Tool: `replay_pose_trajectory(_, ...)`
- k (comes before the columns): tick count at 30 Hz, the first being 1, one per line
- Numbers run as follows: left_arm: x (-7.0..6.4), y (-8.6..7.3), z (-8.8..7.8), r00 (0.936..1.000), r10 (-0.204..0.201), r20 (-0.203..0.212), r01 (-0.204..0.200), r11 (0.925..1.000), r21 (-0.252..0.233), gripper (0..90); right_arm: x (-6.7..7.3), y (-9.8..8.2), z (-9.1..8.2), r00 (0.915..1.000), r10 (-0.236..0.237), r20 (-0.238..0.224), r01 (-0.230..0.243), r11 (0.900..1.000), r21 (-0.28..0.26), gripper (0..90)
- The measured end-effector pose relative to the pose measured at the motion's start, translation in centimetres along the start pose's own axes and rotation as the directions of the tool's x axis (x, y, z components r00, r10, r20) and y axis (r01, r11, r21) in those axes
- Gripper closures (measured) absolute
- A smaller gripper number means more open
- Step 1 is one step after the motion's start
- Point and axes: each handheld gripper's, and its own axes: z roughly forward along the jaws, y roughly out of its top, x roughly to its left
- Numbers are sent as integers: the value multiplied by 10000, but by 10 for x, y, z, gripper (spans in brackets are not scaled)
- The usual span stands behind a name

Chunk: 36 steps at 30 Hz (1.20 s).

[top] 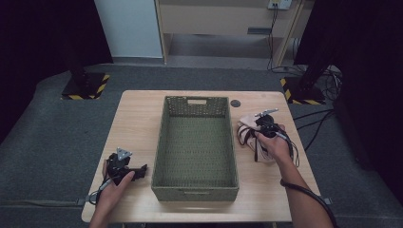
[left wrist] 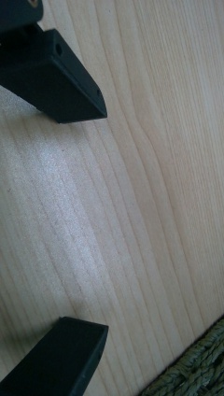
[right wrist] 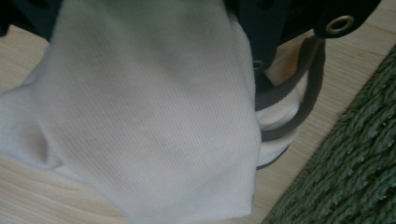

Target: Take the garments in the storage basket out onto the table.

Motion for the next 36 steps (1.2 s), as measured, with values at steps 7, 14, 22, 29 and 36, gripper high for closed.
replay_pose_trajectory(7, 0, 0, 0, 10000, 0, -1, 0, 10000, -1, 0, -1, 0, 5, 10000, 68, -26, -67, 9998, 201, 548)
replay_pose_trajectory(14, 0, 0, 0, 10000, -2, 0, 2, 10000, -1, 0, -2, -2, 7, 9998, 208, 70, -211, 9990, 393, 378)
replay_pose_trajectory(22, 0, 0, 0, 10000, -2, -1, 2, 10000, -2, 0, -4, -5, -1, 9991, 416, 48, -417, 9988, 266, 259)
replay_pose_trajectory(29, 0, 0, 0, 10000, 1, -1, -1, 10000, 0, 0, -1, -6, -19, 9990, 411, -165, -413, 9991, -99, 165)
replay_pose_trajectory(36, 0, 0, 0, 10000, 2, 0, -2, 10000, 3, 0, 4, -4, -42, 9981, 504, -342, -528, 9958, -754, 71)
